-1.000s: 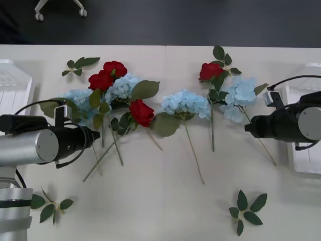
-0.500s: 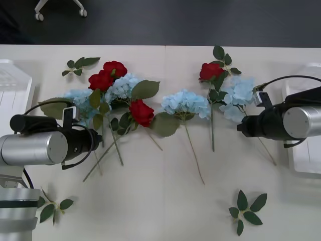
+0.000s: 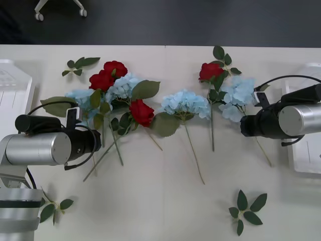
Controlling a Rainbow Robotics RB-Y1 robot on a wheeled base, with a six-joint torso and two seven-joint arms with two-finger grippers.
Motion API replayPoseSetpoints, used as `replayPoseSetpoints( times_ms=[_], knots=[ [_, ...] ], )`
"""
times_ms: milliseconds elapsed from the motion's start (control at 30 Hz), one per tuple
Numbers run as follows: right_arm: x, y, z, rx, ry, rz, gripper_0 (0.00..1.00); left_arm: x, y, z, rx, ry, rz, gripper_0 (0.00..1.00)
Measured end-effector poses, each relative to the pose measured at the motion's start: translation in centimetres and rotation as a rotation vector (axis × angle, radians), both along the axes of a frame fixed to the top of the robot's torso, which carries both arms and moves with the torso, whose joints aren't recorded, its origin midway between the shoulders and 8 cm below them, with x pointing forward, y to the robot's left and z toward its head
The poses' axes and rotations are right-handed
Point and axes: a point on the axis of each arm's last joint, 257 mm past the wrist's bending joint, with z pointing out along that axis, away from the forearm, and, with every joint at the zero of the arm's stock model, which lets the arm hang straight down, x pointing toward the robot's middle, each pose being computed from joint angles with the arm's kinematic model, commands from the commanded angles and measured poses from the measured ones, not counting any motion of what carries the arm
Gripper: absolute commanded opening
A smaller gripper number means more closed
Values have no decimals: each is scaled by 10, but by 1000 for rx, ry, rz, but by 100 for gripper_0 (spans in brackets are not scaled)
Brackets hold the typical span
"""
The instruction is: Put the red flowers into the right box and the blue flowers into the left box
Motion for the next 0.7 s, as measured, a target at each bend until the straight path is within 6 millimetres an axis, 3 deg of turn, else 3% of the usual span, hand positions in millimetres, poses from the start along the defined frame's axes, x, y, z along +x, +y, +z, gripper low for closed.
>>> replayPoseSetpoints(
  times_ms=[333,467,600,700],
  knots=[
    [1,-3,0,-12,-2,-1,0,2,0,6,-22,-14,5,0],
    [1,-4,1,-12,-3,-4,0,6,-3,47,-140,-76,10,0],
    [-10,-14,9,-12,48,-17,0,-7,20,89,-137,-112,6,0],
    [-18,-25,30,-5,81,-36,0,-21,35,111,-110,-112,-20,0]
  ],
)
